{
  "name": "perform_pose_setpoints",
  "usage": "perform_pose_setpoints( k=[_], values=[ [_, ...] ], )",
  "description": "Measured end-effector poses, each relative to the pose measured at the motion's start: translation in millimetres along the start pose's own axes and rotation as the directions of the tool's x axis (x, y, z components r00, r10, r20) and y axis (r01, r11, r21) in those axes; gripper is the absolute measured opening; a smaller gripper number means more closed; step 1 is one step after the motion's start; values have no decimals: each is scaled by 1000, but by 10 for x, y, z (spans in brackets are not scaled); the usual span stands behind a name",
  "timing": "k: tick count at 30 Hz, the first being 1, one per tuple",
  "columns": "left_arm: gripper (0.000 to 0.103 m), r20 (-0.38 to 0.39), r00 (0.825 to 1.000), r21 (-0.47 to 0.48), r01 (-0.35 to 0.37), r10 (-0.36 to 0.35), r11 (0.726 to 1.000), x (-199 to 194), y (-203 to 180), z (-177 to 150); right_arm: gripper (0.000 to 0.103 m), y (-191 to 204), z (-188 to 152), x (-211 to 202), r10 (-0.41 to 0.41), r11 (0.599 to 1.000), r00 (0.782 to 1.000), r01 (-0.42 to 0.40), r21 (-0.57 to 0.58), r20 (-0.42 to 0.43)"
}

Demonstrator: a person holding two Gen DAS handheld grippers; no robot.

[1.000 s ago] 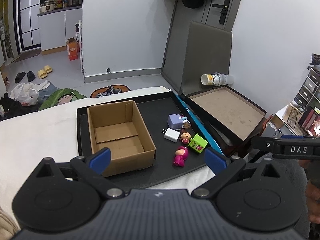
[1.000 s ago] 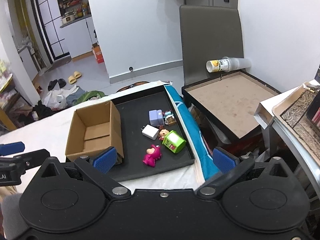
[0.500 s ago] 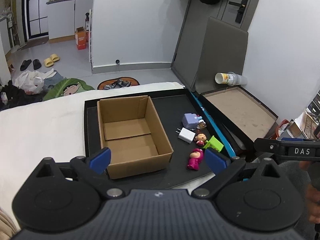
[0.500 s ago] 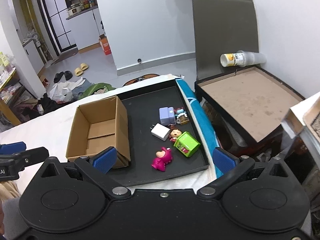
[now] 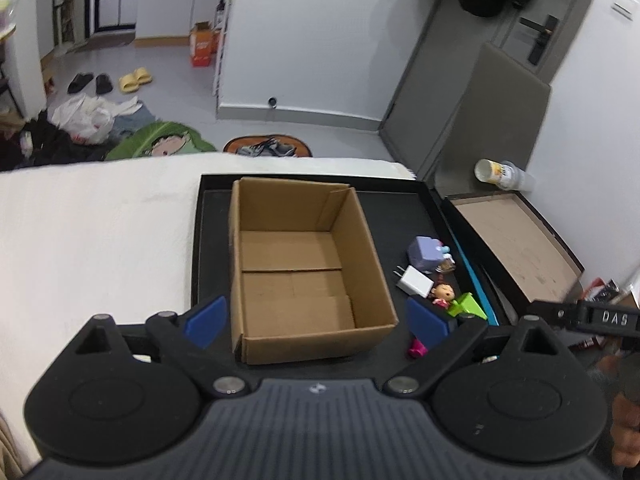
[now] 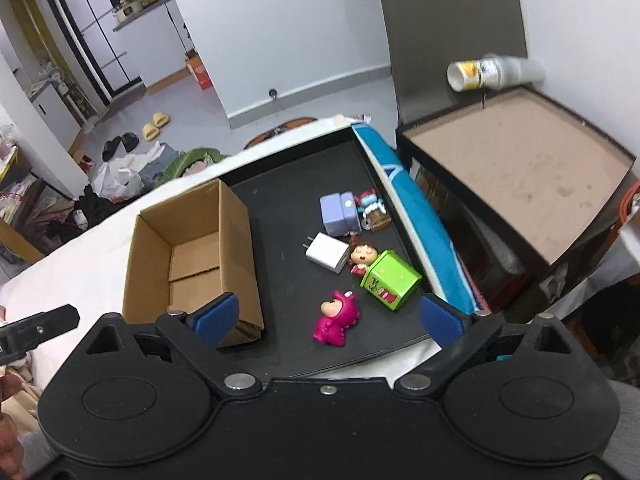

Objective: Organize rigid objects
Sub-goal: 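Move the left gripper onto the box wall while the right gripper approaches the pink figurine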

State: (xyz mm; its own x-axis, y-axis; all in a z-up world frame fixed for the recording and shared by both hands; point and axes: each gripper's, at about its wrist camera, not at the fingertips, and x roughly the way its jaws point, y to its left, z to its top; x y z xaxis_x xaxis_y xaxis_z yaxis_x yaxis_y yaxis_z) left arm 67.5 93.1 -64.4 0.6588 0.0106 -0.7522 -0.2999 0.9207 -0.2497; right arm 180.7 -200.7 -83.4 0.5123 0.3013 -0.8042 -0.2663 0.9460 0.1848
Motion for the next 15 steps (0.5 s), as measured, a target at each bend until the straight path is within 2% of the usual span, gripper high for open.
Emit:
perform_pose_setpoints(
  k=[10,13,15],
  values=[
    [91,-34,999,-99,-25,22,995,335,254,53,91,-40,39,369,-16,999,999,18,44,-47],
    [86,-44,999,-113,-33,28,993,443,307,50,87,-37,22,495,-20,998,998,24,54,-62],
    [79,-55,998,-127,-43,36,991,525,353,45,85,-46,17,578,-22,998,997,27,63,-74]
  ],
)
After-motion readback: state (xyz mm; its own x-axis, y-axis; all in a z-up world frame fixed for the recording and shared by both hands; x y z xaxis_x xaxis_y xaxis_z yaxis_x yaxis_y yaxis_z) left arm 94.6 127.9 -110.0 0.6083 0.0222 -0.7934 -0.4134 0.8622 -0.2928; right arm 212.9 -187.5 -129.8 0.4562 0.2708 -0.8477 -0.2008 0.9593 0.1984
